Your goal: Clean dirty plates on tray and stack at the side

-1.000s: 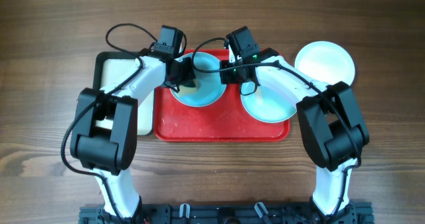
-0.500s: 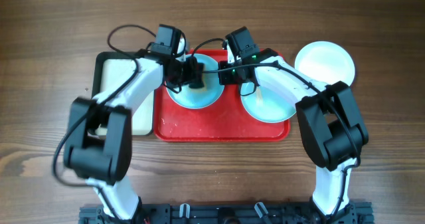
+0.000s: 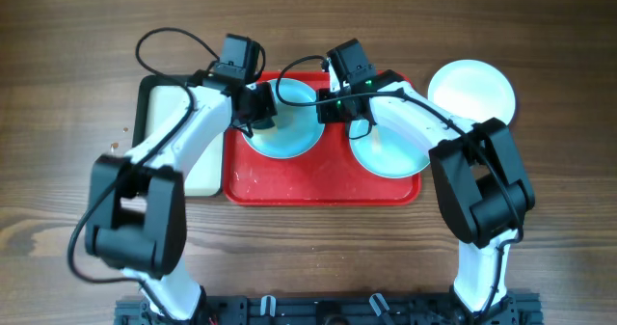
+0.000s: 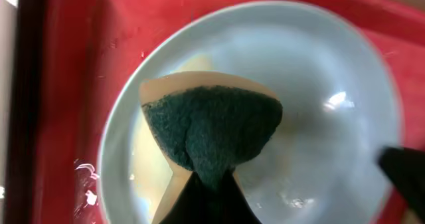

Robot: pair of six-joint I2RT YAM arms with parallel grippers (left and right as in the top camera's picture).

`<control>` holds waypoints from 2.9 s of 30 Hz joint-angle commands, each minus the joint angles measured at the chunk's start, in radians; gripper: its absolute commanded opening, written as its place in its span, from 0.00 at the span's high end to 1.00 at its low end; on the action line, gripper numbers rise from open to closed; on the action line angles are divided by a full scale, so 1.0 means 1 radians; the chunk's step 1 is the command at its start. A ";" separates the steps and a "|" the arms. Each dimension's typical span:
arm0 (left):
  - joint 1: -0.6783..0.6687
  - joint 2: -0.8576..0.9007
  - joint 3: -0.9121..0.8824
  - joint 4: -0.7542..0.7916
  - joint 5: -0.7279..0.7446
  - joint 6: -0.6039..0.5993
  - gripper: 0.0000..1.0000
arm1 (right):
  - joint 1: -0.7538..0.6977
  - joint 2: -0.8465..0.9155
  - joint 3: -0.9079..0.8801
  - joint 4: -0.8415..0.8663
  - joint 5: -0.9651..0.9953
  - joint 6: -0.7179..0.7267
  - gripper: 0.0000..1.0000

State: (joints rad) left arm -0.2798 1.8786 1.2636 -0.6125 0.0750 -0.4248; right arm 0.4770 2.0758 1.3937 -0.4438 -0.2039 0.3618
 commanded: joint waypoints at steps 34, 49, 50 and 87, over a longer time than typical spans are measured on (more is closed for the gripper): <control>0.071 -0.202 -0.019 -0.009 0.014 0.032 0.95 | 0.008 0.023 -0.013 0.014 -0.023 0.004 0.96; 0.453 -0.294 -0.161 -0.280 -0.132 0.024 0.96 | 0.008 0.036 -0.022 -0.013 0.027 -0.035 0.96; 0.453 -0.294 -0.183 -0.259 -0.133 0.024 0.96 | 0.008 0.036 -0.022 -0.014 0.027 -0.018 0.96; 0.453 -0.294 -0.280 -0.116 -0.267 -0.093 0.96 | 0.008 -0.186 0.307 -0.271 0.276 0.034 0.96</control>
State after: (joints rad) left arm 0.1703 1.5856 0.9901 -0.7391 -0.1677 -0.4866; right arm 0.4835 1.9224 1.6241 -0.7113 0.0231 0.3809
